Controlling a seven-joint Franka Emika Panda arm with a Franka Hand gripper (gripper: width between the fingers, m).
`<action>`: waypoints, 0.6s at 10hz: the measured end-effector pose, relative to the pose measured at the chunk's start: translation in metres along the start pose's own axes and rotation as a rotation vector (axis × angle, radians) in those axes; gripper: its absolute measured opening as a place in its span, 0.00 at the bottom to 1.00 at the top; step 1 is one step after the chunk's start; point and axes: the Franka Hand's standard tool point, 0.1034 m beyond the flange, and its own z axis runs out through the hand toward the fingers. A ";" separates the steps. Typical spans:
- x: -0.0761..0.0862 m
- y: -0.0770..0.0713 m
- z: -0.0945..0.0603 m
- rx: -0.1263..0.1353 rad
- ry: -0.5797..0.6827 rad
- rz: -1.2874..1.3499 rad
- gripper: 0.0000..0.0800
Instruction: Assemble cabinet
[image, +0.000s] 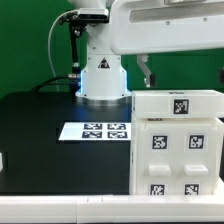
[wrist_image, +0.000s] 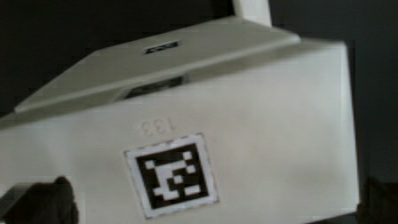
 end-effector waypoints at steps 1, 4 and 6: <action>0.000 0.001 0.000 0.000 0.000 -0.063 1.00; -0.002 0.004 0.000 0.000 -0.021 -0.273 1.00; 0.003 -0.004 -0.007 -0.043 0.003 -0.539 1.00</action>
Offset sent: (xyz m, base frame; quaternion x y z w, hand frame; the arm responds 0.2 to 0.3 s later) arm -0.0033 0.0145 0.0000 0.0649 -0.0470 -0.1998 0.9766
